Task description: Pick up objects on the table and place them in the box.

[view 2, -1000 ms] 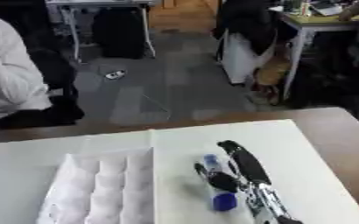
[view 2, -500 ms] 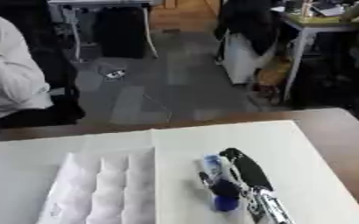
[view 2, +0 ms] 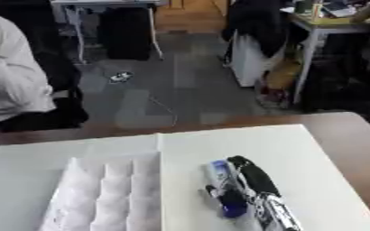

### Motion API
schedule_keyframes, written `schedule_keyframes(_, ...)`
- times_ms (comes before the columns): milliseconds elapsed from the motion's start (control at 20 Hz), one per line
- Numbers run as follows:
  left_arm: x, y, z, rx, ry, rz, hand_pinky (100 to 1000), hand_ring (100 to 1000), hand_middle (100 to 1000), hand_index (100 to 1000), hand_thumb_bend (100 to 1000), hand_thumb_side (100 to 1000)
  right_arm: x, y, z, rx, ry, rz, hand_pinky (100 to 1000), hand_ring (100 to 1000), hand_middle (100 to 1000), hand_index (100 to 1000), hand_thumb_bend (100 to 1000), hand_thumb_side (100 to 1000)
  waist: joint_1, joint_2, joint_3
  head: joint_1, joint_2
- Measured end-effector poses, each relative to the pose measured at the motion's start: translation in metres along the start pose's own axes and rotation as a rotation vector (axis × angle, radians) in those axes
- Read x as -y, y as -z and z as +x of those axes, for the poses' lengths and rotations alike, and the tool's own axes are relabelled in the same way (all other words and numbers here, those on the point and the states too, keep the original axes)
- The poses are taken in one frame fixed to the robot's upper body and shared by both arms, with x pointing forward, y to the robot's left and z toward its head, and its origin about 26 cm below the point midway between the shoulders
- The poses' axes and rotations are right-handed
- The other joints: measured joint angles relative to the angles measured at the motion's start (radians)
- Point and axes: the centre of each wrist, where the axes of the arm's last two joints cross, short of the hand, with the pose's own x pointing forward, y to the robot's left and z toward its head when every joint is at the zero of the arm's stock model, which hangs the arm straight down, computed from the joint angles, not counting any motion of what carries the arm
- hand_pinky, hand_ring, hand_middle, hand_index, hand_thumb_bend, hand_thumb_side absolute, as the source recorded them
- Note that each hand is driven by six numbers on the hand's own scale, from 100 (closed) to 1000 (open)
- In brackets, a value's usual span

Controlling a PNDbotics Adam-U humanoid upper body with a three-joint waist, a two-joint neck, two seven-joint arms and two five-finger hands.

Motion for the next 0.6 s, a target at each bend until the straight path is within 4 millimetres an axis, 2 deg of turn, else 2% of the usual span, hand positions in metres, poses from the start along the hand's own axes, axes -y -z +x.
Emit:
schedule_keyframes(400,0.001,0.002,0.000,0.008,-0.004,-0.002,435,678,785,826,543,865,0.012,0.007,-0.006,-0.034,0.012,-0.033,952,997,949,973,624,566,0.000,0.000,0.001,-0.007,-0.001)
schedule_keyframes(600,0.001,0.002,0.000,0.009,-0.007,-0.005,436,679,785,826,542,865,0.013,0.010,-0.011,-0.059,0.028,-0.042,949,989,949,951,610,596,0.001,0.000,0.003,-0.013,-0.001)
